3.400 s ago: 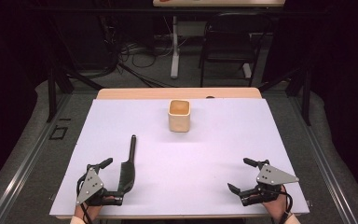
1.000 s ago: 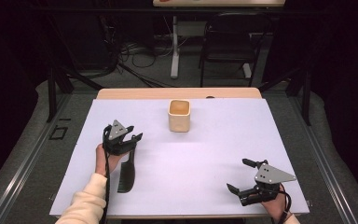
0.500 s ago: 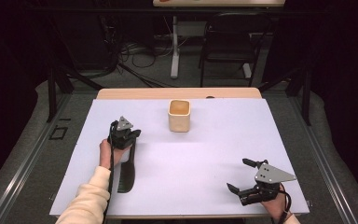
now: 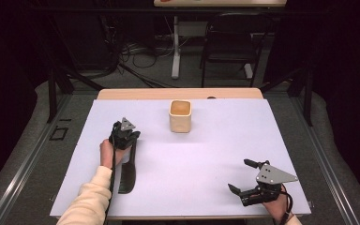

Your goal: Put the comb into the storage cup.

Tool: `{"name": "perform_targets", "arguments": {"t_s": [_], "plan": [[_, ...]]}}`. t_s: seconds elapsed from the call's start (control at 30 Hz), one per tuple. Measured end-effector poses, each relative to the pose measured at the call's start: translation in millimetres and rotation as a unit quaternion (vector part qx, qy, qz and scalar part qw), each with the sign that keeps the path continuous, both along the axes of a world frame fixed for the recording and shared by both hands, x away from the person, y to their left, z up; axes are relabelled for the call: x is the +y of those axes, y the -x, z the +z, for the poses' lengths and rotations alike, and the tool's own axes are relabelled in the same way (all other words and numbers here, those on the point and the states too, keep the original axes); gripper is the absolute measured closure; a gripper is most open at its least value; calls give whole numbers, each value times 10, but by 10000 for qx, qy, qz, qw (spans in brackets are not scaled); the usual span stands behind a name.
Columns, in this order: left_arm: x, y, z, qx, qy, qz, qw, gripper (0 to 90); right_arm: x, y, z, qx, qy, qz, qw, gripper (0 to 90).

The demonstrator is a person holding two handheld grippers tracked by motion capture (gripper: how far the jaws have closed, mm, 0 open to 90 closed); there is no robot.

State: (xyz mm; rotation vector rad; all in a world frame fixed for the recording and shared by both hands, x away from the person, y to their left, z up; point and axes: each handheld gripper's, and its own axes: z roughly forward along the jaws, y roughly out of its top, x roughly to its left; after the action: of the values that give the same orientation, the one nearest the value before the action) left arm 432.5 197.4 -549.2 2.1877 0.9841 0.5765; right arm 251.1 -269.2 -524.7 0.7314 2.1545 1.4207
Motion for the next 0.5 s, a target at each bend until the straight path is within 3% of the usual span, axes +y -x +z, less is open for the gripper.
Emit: {"name": "perform_targets", "arguments": {"t_s": [0.5], "plan": [[122, 6, -20, 159, -25, 118, 9998, 885, 13, 6, 5, -19, 5, 133, 9999, 0]]}}
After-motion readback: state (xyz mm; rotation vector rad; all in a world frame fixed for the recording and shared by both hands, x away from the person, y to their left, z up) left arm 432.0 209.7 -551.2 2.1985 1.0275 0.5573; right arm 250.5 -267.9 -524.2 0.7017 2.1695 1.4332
